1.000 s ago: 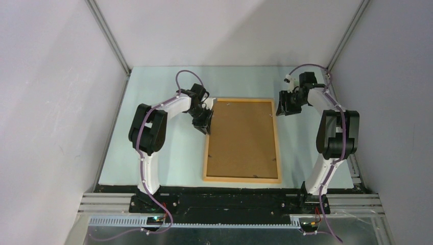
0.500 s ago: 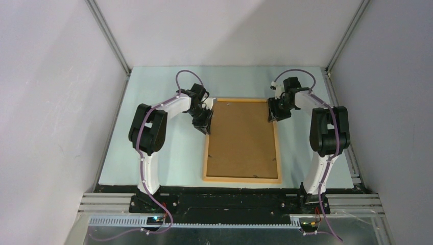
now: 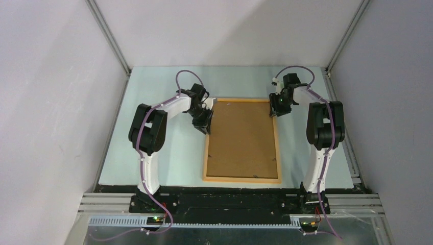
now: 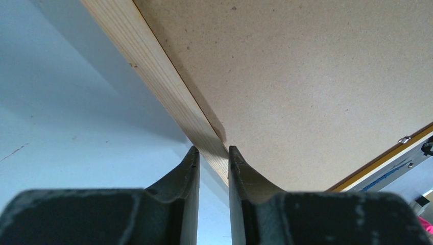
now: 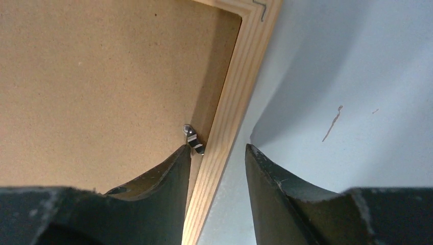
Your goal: Put the photo into the frame
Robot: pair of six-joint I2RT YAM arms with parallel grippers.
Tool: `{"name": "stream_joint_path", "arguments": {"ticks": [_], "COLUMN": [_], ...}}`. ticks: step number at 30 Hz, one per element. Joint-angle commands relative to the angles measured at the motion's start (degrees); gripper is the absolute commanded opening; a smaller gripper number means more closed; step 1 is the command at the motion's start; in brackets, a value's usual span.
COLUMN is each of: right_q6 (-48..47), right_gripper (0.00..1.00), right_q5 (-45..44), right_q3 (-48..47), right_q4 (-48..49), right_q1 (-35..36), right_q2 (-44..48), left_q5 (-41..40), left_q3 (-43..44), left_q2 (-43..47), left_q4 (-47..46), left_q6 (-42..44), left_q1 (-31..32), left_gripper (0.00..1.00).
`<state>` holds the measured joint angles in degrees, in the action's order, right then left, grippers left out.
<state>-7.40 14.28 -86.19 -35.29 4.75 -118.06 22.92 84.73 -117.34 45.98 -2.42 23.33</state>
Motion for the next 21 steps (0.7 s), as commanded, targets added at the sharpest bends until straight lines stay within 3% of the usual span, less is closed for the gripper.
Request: {"name": "stream_joint_path", "arguments": {"ticks": [1,11,21], "right_q6": [0.82,0.46,0.19], "right_gripper": [0.47,0.35,0.33], "right_q5": [-0.62,-0.06,0.64], "right_q3": [-2.79,-3.13,-3.29], "right_q4": [0.72,0.75,0.34], "right_q1": [-0.01,-0.15,-0.19], "right_q2": [-1.36,-1.82,-1.59], "left_q5": [2.24,2.18,2.06], "left_q3": [-0.07,-0.09,-0.18], "left_q2": [3.80,3.83,3.99], "left_q4": [1.37,1.38,1.35], "left_q6": [2.85,2.85,2.85], "left_q1": [0.51,0.50,0.54], "left_gripper": [0.00,0.00,0.00]}}
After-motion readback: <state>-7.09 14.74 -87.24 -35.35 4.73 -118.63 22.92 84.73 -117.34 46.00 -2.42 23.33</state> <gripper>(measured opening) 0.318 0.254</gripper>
